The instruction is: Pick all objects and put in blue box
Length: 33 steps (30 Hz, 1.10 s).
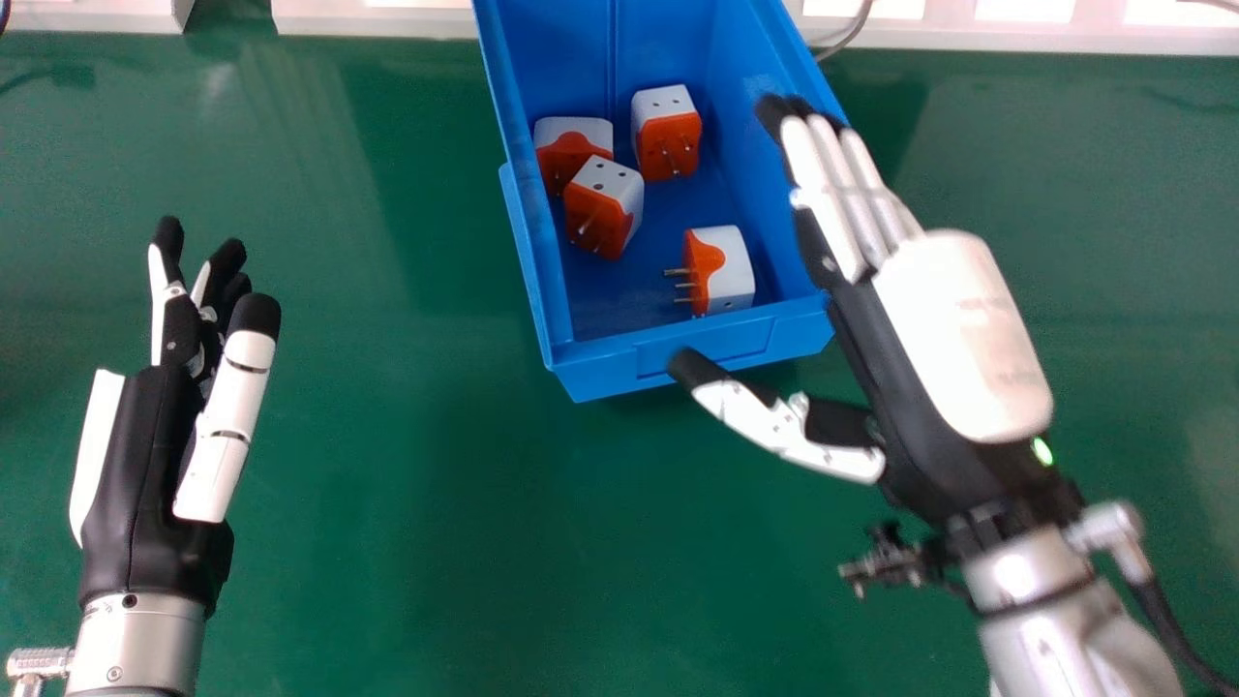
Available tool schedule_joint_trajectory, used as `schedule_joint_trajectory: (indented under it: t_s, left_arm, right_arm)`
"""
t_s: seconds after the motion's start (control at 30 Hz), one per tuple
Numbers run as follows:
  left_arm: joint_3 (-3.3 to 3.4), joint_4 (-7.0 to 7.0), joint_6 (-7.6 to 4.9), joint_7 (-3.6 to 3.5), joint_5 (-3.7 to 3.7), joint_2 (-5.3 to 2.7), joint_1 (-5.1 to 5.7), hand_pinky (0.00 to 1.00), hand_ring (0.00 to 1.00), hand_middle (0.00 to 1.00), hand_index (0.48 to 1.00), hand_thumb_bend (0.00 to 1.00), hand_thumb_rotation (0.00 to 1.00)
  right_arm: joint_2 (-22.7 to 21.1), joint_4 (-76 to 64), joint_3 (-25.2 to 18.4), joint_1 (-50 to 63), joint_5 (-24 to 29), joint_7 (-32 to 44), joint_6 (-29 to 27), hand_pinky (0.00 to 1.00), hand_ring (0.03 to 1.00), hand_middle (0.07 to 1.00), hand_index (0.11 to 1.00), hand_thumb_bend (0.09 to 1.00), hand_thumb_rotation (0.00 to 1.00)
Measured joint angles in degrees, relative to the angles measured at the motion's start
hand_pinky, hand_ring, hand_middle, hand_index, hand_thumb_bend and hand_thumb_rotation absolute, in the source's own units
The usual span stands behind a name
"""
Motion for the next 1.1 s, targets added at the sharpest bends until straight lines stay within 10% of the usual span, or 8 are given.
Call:
schedule_joint_trajectory:
  t_s: [0.17, 0.5, 1.1]
  left_arm:
    - [0.04, -0.09, -0.11, 0.04, 0.05, 0.00, 0.26, 0.97, 0.97, 0.97, 0.966, 0.52, 0.85]
    - [0.07, -0.15, -0.12, 0.14, 0.07, 0.01, 0.61, 0.96, 0.97, 0.97, 0.963, 0.50, 0.84]
    - [0.07, -0.02, -0.12, 0.05, 0.05, 0.02, 0.48, 0.96, 0.97, 0.97, 0.962, 0.54, 0.83]
  right_arm:
    - [0.57, -0.38, -1.34, 8.50, 9.63, 2.90, -6.43, 0.95, 1.000, 1.000, 1.000, 0.359, 0.98]
    - [6.14, 0.79, -4.63, 13.24, 26.02, 11.40, -3.56, 1.00, 1.000, 1.000, 1.000, 0.783, 1.00]
    - [10.51, -1.75, -8.57, 13.71, 26.29, 17.10, 4.32, 1.00, 1.000, 1.000, 1.000, 0.672, 1.00]
